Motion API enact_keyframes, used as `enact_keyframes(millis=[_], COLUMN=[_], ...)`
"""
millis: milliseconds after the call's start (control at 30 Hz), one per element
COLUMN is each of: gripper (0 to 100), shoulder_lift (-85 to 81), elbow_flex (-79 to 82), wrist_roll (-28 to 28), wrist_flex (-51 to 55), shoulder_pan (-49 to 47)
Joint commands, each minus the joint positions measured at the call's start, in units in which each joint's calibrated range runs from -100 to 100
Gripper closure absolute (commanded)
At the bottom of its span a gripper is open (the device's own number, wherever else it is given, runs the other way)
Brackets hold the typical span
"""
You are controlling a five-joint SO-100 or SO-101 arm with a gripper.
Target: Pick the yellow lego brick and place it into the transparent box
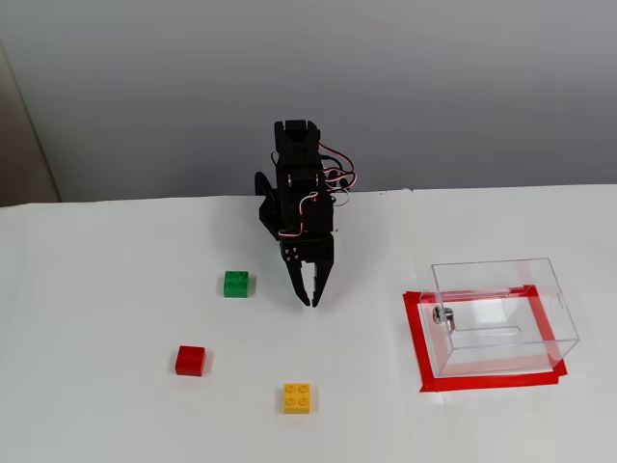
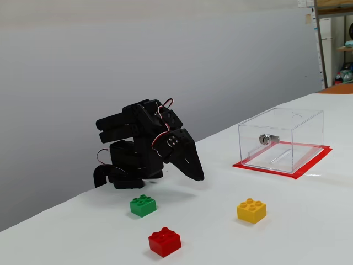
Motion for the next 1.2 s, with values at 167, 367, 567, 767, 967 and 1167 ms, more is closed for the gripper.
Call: enact_keyframes(millis=[167, 367, 567, 767, 967, 1167], gripper=[98, 98, 98, 98, 98, 98], shoulder_lift=[-0.4, -0.4, -0.4, -0.4, -0.4, -0.4], elbow_flex=[0.4, 0.4, 0.4, 0.4, 0.4, 0.4], wrist_roll=[0.2, 0.2, 0.2, 0.2, -0.1, -0.3], wrist_flex=[-0.6, -0.6, -0.6, -0.6, -0.6, -0.6], shoulder_pan=[0.5, 0.5, 0.5, 0.5, 0.9, 0.9])
